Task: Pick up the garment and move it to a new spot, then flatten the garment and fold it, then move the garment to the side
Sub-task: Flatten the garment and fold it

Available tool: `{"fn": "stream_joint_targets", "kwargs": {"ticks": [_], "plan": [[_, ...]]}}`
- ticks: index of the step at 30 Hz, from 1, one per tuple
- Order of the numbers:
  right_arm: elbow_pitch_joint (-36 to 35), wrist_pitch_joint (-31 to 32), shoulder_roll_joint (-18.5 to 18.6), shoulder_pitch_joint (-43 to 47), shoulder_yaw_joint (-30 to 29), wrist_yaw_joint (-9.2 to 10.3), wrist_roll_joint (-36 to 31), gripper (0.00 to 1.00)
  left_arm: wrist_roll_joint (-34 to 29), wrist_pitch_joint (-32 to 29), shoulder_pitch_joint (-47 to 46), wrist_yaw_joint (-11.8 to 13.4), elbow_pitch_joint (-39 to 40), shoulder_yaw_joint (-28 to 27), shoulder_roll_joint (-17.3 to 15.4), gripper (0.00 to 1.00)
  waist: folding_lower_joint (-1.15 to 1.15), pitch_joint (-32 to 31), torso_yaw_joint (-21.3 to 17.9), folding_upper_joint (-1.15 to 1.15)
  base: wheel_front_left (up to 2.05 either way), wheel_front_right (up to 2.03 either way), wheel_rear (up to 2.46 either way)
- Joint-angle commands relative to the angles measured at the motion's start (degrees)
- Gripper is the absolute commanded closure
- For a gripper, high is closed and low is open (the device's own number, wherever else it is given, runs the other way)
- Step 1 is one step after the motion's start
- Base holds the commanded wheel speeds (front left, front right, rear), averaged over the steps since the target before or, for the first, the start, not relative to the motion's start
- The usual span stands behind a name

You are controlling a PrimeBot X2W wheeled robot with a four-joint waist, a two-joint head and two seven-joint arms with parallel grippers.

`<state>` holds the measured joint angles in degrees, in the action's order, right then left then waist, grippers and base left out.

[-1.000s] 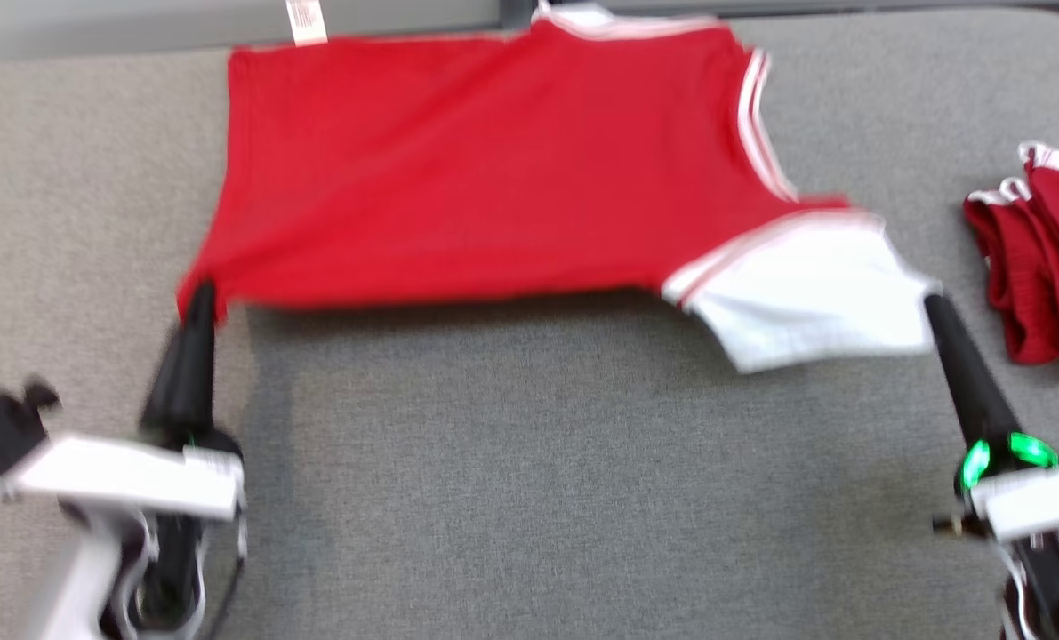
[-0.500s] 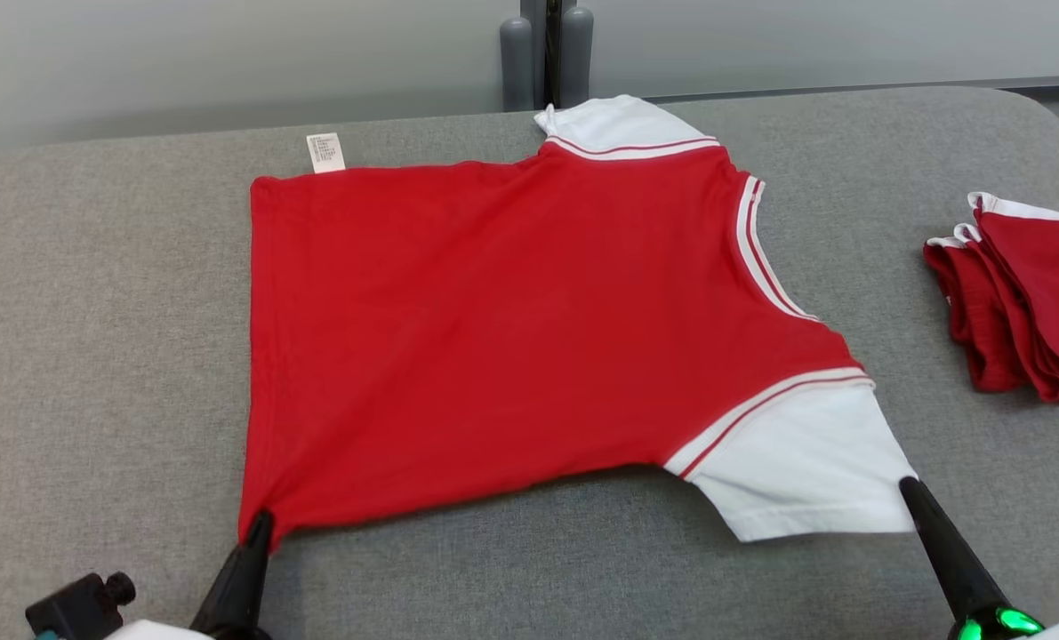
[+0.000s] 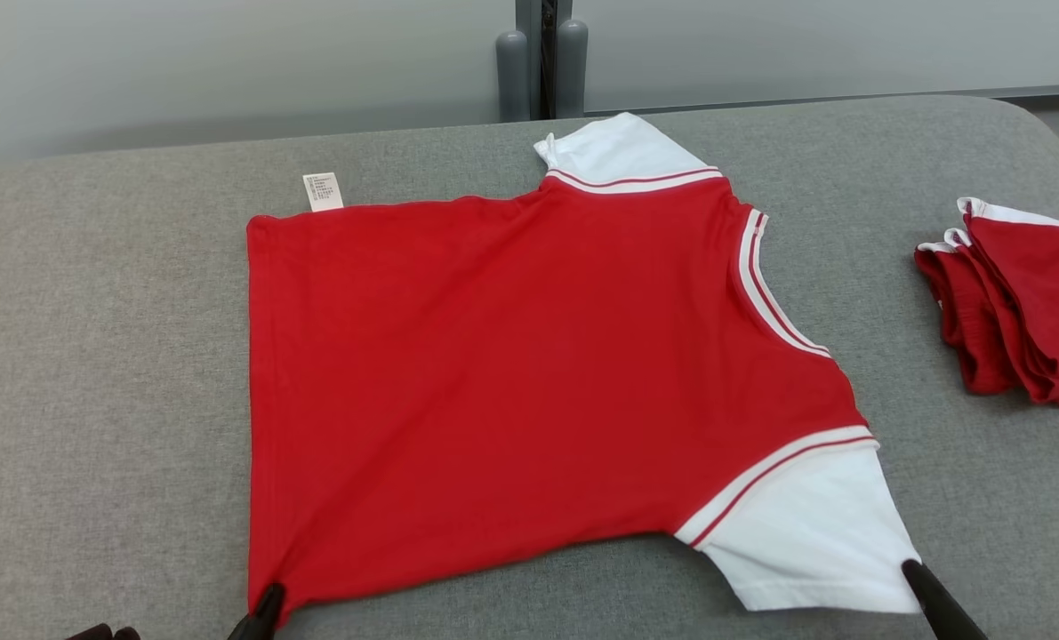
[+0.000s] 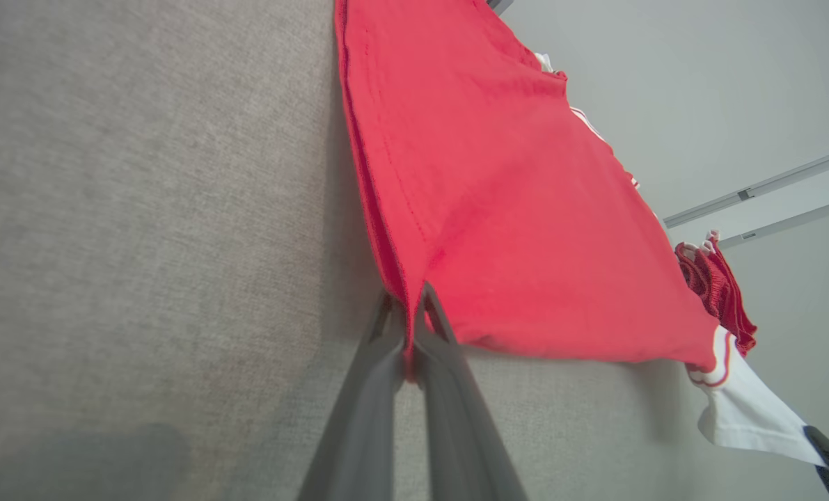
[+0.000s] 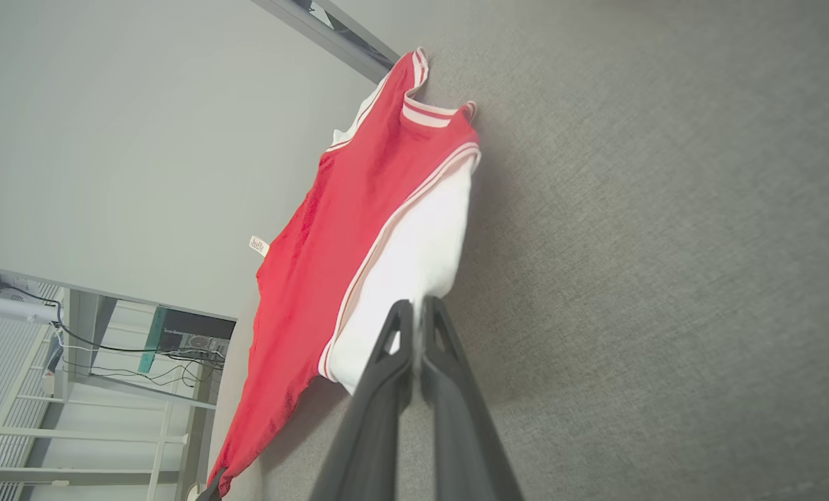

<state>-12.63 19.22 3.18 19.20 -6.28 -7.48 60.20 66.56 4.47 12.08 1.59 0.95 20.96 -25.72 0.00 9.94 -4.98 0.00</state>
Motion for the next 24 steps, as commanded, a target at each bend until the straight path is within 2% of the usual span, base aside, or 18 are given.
{"fn": "stream_joint_targets", "kwargs": {"ticks": [1,8,12,20,24], "plan": [[0.92,0.82,-0.03,0.77,-0.62,-0.03,-0.47,1.00,0.54,-0.07,0.93,0.42,0.27,-0.44,-0.41,1.00,0.00,-0.07,0.16,0.00,0.00,0.00,0.00],[5.22,2.27,-0.14,1.54,-1.48,-0.03,-0.45,1.00,1.18,-0.18,2.11,0.87,-0.06,-1.10,-0.77,1.00,0.00,-0.52,0.86,0.00,0.00,0.00,0.00],[6.79,2.75,-0.15,1.89,-0.96,-0.03,-0.64,1.00,1.65,0.12,1.93,-0.04,-1.08,-1.18,-0.56,1.00,0.00,-1.15,1.09,0.00,0.00,0.00,0.00],[4.63,2.05,-0.16,-1.17,0.85,-0.03,0.13,1.00,4.04,0.04,-1.33,-2.94,-3.30,-1.03,2.16,1.00,0.00,-2.18,0.62,0.00,0.00,0.00,0.00],[3.75,2.20,-0.17,-2.29,1.56,-0.03,-0.30,1.00,6.05,-1.46,-2.60,-2.57,-2.60,-0.75,3.51,1.00,0.00,-2.57,0.68,0.00,0.00,0.00,0.00]]}}
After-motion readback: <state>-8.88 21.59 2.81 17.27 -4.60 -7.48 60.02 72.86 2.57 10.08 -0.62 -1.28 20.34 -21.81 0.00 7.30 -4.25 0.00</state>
